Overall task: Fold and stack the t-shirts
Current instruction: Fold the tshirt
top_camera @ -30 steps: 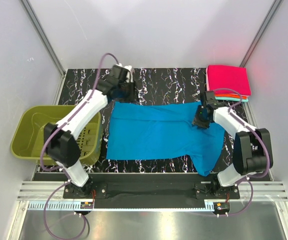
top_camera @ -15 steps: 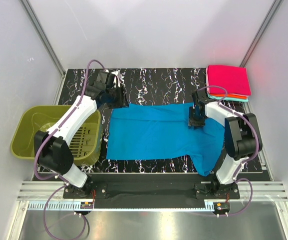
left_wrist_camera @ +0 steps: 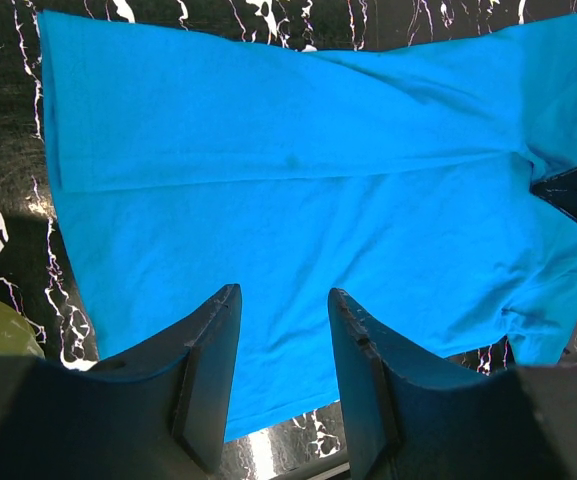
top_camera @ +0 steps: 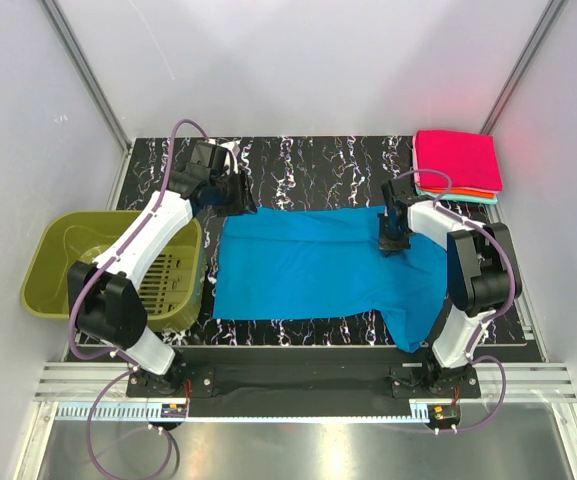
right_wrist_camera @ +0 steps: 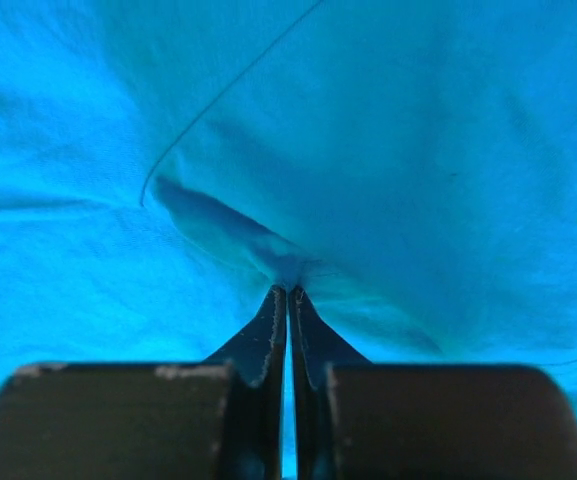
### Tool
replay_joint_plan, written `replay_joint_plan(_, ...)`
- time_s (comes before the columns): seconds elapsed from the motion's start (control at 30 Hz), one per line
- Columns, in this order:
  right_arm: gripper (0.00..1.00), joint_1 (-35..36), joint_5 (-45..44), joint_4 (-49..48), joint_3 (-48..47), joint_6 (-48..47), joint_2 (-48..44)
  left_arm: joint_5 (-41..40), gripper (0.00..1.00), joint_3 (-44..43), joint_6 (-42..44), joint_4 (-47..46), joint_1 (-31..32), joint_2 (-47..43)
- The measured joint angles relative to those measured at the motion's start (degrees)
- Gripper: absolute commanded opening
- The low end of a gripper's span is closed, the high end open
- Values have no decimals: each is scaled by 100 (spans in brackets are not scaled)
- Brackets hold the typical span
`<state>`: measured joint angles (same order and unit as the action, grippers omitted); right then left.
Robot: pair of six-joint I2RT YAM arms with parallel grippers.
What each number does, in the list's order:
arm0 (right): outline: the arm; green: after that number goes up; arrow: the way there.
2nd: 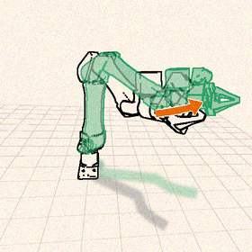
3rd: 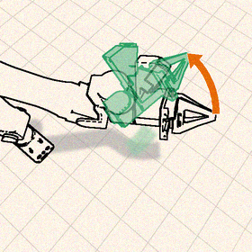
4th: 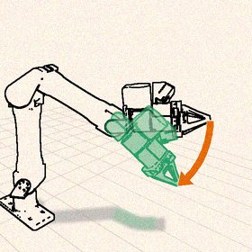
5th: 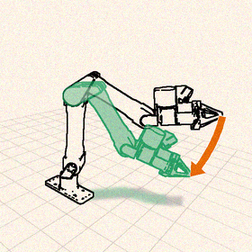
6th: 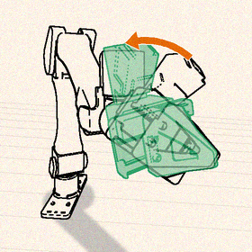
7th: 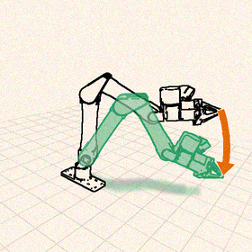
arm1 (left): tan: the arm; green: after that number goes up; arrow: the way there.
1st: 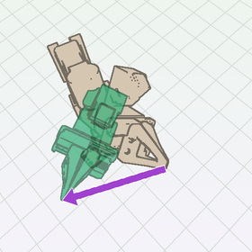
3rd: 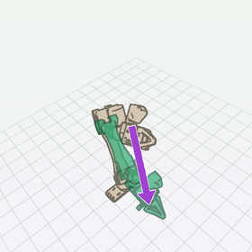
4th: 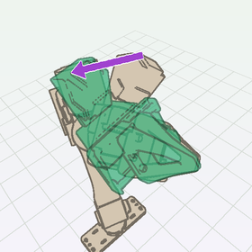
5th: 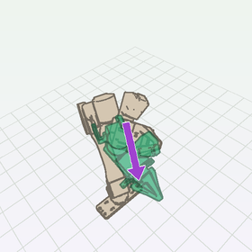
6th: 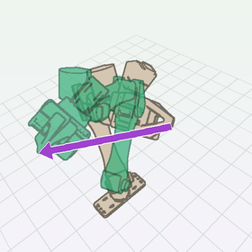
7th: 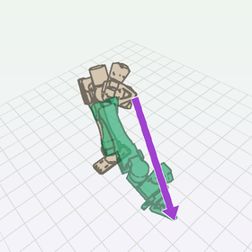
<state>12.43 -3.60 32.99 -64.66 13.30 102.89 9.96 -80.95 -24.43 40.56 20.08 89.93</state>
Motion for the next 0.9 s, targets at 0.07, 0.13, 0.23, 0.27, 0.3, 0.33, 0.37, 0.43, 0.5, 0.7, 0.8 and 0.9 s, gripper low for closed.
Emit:
replay_joint_plan(0.07,0,4,2,92,-87,11,33,-2,45,0,0,-4,-2,0)
replay_joint_plan(0.13,0,22,20,240,-192,52,33,-2,45,0,0,-11,-2,0)
replay_joint_plan(0.23,0,52,146,417,-354,118,33,-2,45,2,0,-13,-2,0)
replay_joint_plan(0.27,0,66,177,481,-393,157,33,-2,46,2,0,-22,-2,0)
replay_joint_plan(0.3,0,72,234,560,-431,186,33,-2,46,2,0,-22,-2,0)
replay_joint_plan(0.33,0,76,280,605,-444,210,33,-4,46,2,0,-22,-2,0)
replay_joint_plan(0.37,0,81,332,647,-446,229,33,-4,46,2,0,-22,-2,0)
replay_joint_plan(0.43,0,83,402,754,-446,271,33,-4,46,2,0,-28,-7,0)
replay_joint_plan(0.5,0,83,470,815,-446,306,33,-4,46,9,0,-35,-13,0)
replay_joint_plan(0.7,0,85,739,1123,-533,345,33,-4,47,11,0,-39,-20,20)
replay_joint_plan(0.8,0,92,807,1244,-654,363,37,-7,47,11,-2,-42,-20,28)
replay_joint_plan(0.9,0,94,881,1294,-675,415,37,-9,48,11,-2,-46,-24,61)
